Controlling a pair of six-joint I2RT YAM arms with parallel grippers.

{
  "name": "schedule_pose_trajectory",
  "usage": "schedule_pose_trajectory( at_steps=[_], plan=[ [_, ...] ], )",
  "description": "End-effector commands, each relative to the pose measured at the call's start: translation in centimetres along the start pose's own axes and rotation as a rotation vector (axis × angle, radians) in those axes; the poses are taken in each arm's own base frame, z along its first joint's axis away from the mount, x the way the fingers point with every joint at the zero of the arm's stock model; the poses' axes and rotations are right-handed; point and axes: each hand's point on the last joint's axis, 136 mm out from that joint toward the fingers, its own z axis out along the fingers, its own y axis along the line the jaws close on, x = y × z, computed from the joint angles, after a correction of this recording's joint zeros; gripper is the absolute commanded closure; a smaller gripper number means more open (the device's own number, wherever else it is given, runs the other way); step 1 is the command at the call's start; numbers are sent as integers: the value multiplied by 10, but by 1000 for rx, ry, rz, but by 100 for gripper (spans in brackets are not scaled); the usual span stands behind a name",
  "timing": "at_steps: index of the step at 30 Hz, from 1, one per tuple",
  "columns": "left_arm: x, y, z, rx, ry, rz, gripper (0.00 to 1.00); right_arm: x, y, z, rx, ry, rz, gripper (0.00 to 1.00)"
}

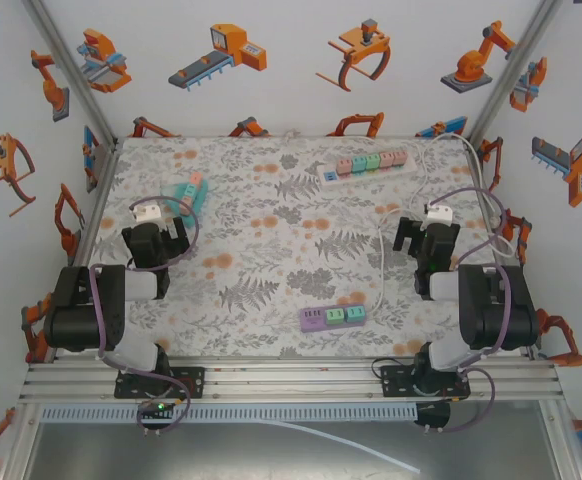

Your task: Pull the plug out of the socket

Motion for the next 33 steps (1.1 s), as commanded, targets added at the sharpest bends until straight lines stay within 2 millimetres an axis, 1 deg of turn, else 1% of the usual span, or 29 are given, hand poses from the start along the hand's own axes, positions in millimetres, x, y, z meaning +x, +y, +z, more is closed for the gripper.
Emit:
schedule_pose_trajectory(
  at_steps=[1, 26, 29, 30, 32, 33],
  plan=[
    [-11, -3, 1, 14, -28, 11, 3, -7, 3, 2, -11, -22, -10, 1],
    [-11, -3, 1, 14, -30, 10, 3, -7, 3, 1, -11, -26, -9, 1],
    [-11, -7, 1, 32, -30, 18, 3, -7, 3, 1, -10, -25, -9, 1],
    [-10, -8, 1, 37, -29, 22, 3, -9, 4, 2, -20, -28, -10, 1],
    [-13, -9, -1, 43, -42, 26, 3, -19, 10, -2, -53, -25, -23, 1],
    [-16, -10, -4, 44, -50, 31, 3, -29, 12, -8, -68, -24, -29, 1]
  ],
)
